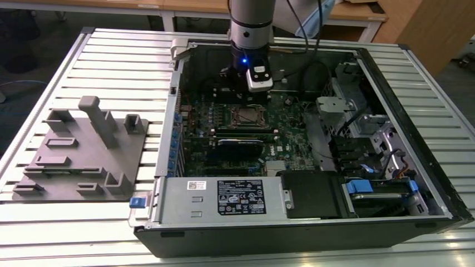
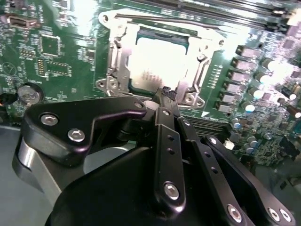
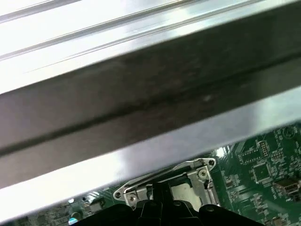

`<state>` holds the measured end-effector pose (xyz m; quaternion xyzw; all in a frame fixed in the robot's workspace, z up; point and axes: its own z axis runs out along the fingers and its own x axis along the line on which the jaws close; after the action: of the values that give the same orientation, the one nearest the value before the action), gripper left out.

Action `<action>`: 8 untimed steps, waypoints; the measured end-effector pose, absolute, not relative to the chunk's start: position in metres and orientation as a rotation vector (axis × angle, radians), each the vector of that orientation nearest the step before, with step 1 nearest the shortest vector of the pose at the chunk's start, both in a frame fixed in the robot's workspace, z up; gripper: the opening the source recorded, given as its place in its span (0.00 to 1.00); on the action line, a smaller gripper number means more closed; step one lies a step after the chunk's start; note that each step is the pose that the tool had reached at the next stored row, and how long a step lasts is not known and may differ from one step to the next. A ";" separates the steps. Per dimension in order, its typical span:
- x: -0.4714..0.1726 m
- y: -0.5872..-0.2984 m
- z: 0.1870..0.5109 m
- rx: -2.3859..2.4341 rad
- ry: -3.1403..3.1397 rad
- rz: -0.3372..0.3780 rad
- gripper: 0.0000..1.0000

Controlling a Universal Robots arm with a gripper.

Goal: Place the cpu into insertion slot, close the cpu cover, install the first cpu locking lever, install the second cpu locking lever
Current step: 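Install the first cpu locking lever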

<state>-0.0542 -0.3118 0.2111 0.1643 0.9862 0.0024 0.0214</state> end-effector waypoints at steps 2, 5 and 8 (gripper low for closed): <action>-0.051 -0.312 0.211 0.488 3.060 0.008 0.11; -0.050 -0.312 0.211 0.442 3.067 0.009 0.11; -0.049 -0.312 0.211 0.399 3.073 0.011 0.11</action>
<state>-0.0494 -0.3118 0.2107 0.1288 0.9914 0.0034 0.0213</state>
